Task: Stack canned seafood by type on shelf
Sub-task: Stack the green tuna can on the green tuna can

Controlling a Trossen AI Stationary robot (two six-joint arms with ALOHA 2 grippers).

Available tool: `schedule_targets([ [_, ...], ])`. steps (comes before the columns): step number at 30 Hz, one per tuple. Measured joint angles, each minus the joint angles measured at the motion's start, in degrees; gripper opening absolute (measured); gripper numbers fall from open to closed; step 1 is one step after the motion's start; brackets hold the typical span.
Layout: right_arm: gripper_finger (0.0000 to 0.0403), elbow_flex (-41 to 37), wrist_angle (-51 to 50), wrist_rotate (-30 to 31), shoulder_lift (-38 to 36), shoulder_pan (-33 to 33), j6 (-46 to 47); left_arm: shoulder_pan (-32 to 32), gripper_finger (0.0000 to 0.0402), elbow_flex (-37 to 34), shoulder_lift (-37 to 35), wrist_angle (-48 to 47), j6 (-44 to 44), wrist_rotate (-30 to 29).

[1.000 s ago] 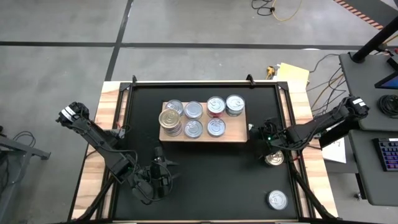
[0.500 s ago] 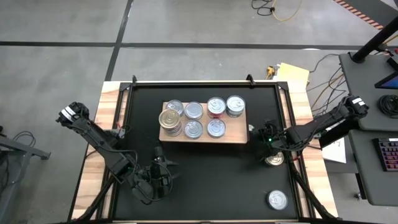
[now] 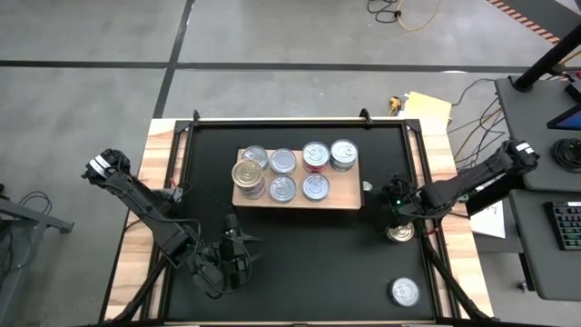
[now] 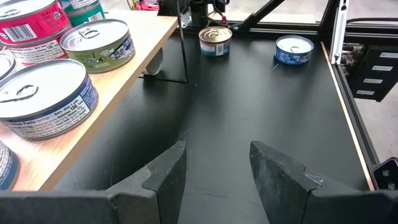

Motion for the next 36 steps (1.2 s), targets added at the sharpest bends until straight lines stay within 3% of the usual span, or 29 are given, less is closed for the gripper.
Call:
schedule_targets([
  [6,0.0013,1.2,2.3,3.0,-4.0,1.5,-5.5,0.0,0.0162,0.0,0.0,0.0,0.0,0.0],
  [11,0.0013,0.6,8.5,2.8,-2.4,1.5,-12.0,0.0,0.0162,0.0,0.0,0.0,0.0,0.0],
  [26,0.0013,0.0,11.5,5.9,4.4,1.5,-8.4,0.0,0.0162,-0.1,0.0,0.1,0.0,0.0],
  [36,0.0013,-0.6,7.2,4.1,1.2,1.5,-7.7,0.0,0.0162,-0.1,0.0,0.1,0.0,0.0],
])
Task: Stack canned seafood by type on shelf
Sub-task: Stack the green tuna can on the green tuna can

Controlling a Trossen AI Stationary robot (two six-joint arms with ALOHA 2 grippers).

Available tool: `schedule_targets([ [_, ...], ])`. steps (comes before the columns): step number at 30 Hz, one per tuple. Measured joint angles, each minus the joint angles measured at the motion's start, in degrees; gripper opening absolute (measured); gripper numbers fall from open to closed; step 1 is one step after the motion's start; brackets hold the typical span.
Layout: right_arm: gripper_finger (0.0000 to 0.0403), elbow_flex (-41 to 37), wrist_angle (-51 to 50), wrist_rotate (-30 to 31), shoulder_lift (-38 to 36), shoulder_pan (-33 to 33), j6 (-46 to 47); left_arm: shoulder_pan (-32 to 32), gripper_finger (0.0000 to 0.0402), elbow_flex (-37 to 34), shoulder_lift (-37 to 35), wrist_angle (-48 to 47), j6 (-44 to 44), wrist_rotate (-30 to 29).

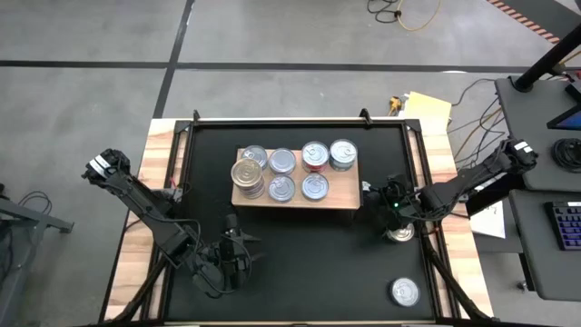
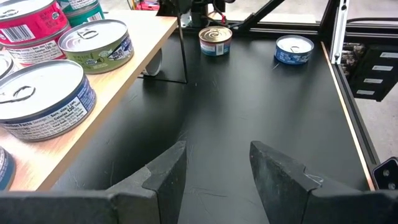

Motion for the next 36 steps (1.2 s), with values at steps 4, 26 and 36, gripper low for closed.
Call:
schedule_targets([
  [4,0.0013,0.0,-4.4,-1.2,-3.5,0.5,1.2,0.0,0.0162,0.0,0.0,0.0,0.0,0.0],
  [26,0.0013,0.1,0.7,3.8,-4.6,12.3,-7.1,0.1,0.0162,2.0,9.0,9.4,-2.4,0.5],
  [36,0.0013,-1.6,3.0,4.3,-1.2,12.4,-4.2,0.0,0.0162,11.3,18.3,9.8,2.9,1.2],
])
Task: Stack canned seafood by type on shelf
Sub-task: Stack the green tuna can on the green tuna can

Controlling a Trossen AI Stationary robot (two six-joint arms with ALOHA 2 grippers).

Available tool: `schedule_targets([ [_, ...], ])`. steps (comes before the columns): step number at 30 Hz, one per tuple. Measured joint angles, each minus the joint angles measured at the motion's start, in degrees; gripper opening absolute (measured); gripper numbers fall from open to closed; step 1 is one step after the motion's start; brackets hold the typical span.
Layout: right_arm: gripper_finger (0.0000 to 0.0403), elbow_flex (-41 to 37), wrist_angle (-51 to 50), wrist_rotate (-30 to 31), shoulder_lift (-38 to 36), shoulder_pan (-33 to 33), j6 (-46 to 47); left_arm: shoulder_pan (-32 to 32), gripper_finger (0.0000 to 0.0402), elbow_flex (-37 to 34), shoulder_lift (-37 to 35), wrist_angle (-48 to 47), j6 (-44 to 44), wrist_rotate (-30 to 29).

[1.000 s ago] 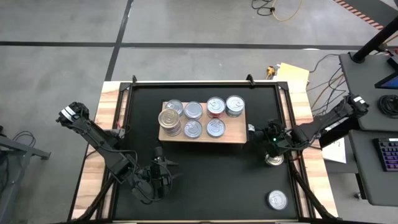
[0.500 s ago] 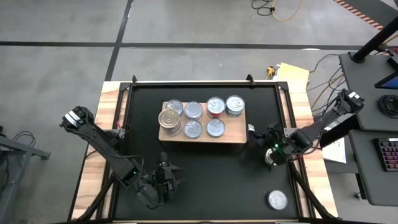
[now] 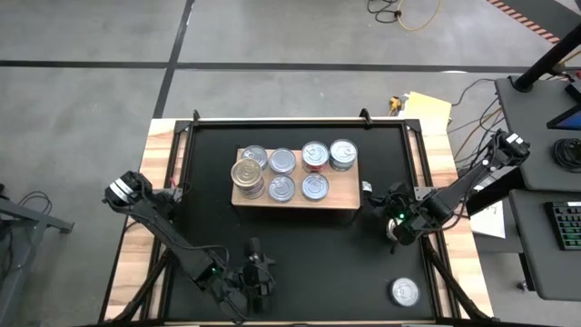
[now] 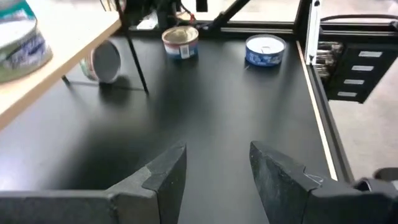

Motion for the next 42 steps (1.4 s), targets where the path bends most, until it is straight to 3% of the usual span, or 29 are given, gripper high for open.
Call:
schedule_targets([
  [9,0.0013,-2.9,2.8,-0.1,5.9,0.0,11.2,-1.9,0.0162,12.8,7.1,-10.1,5.6,-9.4],
  [17,0.0013,-3.5,3.6,0.8,6.1,0.0,12.6,-4.0,0.0162,15.1,8.5,-14.5,5.6,-20.2],
  [26,0.0013,-1.2,3.7,8.5,5.2,-0.9,10.5,-3.9,0.0162,14.6,8.5,-15.1,5.2,-22.0],
  [42,0.0013,-4.8,4.1,6.6,3.6,-6.7,12.6,-4.1,0.0162,14.6,8.5,-15.1,5.1,-22.4],
])
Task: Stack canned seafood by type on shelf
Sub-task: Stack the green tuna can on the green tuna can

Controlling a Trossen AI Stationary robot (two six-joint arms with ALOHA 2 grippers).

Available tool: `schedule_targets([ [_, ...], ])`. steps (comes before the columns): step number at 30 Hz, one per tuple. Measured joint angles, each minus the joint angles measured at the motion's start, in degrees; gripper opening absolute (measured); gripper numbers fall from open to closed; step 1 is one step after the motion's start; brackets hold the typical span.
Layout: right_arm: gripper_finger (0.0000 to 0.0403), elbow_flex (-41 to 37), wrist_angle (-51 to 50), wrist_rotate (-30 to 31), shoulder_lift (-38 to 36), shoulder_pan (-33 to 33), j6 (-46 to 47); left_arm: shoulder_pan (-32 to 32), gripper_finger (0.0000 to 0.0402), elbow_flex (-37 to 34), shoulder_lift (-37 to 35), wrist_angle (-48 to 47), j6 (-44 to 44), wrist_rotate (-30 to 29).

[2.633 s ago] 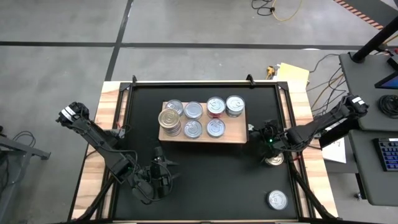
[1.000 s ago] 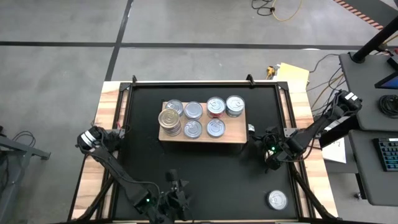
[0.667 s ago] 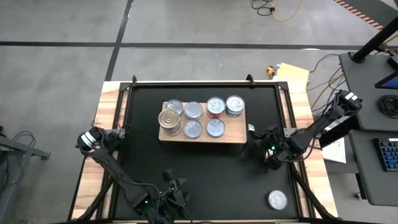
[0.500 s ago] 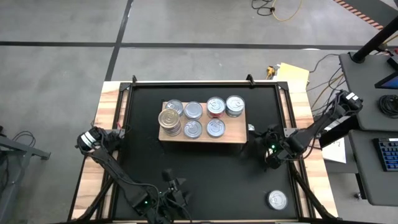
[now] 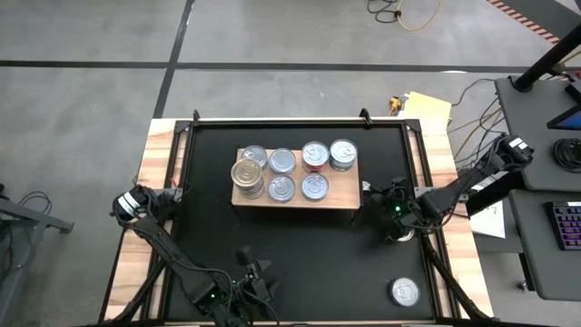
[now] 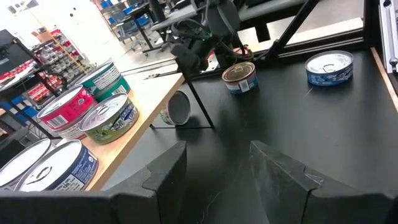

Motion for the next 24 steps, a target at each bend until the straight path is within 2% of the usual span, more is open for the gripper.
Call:
schedule_targets([
  [7,0.0013,0.0,4.9,0.0,0.0,0.0,-4.3,0.0,0.0162,0.0,0.0,0.0,0.0,0.0],
  [19,0.0013,0.0,4.4,-0.7,2.5,-0.2,-5.2,0.1,0.0162,0.0,0.0,0.0,0.0,0.0],
  [22,0.0013,0.0,0.4,-3.9,2.4,-0.8,-5.4,0.1,0.0162,0.0,0.0,0.0,-0.2,0.0],
  [24,0.0013,0.0,-6.1,-6.7,1.3,-1.0,-0.4,0.1,0.0162,0.0,0.0,0.0,-0.3,0.0],
])
